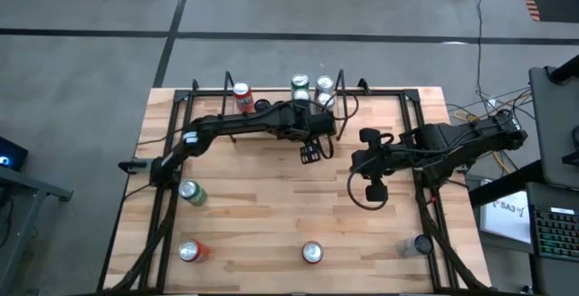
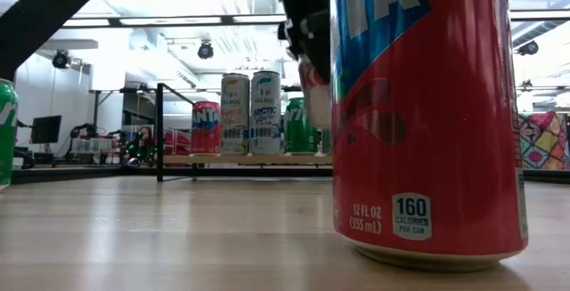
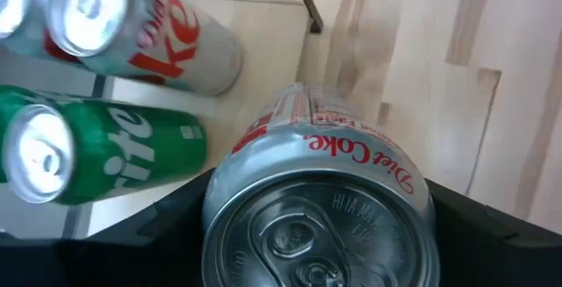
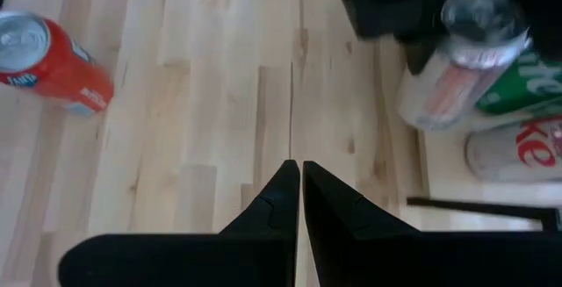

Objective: Sort soda cans
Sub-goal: Put the red silver soda can on the shelf and align it with the other red silver soda cans

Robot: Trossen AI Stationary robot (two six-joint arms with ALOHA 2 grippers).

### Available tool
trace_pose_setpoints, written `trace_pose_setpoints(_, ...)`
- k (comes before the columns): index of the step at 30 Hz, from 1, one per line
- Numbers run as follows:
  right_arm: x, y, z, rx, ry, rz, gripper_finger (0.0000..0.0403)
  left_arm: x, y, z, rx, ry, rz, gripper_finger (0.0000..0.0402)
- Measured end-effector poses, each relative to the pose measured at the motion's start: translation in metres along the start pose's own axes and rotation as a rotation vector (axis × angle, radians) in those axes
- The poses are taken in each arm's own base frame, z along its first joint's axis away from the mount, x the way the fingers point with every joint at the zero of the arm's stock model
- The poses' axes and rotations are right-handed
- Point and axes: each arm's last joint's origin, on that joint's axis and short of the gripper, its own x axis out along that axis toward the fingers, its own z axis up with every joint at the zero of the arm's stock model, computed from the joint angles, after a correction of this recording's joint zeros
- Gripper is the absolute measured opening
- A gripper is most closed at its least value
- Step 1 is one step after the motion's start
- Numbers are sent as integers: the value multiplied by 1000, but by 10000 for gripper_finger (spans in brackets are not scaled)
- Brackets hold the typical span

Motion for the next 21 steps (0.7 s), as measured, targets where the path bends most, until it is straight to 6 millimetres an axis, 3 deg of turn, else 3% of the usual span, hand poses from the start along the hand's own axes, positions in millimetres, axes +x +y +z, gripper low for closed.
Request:
trace_pose_setpoints(12,4,1,3,-4,-35,-14,9,17,20,2,-37,8,24,289)
trace_pose_setpoints(21,8,1,0,-4,-18,-16,9,39,13,4,-16,31,22,289)
